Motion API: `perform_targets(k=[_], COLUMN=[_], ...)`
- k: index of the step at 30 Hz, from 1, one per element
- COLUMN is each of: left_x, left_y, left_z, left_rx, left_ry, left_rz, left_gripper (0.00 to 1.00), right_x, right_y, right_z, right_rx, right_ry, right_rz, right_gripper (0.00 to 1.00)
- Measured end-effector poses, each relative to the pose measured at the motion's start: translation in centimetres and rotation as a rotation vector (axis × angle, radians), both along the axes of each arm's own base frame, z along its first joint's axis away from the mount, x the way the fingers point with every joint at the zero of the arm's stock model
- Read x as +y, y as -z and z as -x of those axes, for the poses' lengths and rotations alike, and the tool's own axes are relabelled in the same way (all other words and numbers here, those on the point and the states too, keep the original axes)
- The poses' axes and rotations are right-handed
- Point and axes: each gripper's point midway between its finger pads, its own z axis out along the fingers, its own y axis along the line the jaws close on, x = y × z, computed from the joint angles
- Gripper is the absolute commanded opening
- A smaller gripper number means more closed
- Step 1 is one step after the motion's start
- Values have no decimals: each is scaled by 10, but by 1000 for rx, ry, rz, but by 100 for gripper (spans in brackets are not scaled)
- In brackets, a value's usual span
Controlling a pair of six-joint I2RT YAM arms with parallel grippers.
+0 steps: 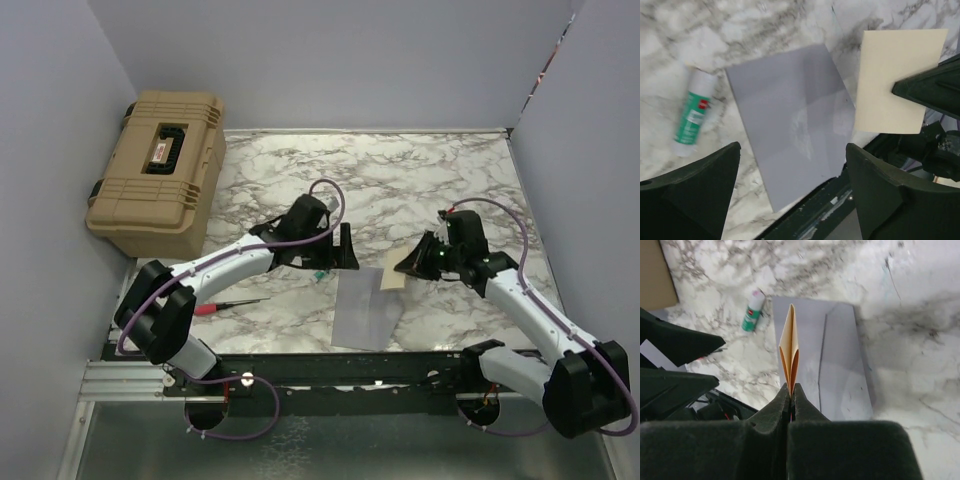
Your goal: Place the letter into the envelope and seal it
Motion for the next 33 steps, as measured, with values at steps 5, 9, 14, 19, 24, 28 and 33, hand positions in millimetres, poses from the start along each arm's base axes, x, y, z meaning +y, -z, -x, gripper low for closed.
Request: perform_targets(k=[5, 9, 14, 19, 24, 28, 33], left_x=[-14, -7, -5, -6, -2, -3, -9], left_y=[23, 47, 64, 79, 94, 96, 97], left_z=[42, 63, 76, 79, 80, 79, 76], left_rx=[90, 144, 156, 168, 193, 202, 204], left_ry=[-42, -112, -162, -201, -233, -247, -244], left_rz=[-63, -133, -190, -231, -267, -263, -259], left_gripper=[81, 76, 63, 56, 56, 54, 49], right_x=[-9, -10, -10, -7, -6, -6, -3], right_y=[26, 46, 64, 65, 69, 77, 86], right_z=[38, 63, 78, 73, 67, 65, 62], right_rx=[54, 94, 128, 97, 50, 56, 68], right_ry=[11, -7, -24, -39, -45, -46, -55], right_rz=[-10, -35, -51, -61, -68, -62, -58], right_gripper=[1, 1, 1, 1, 1, 1, 1])
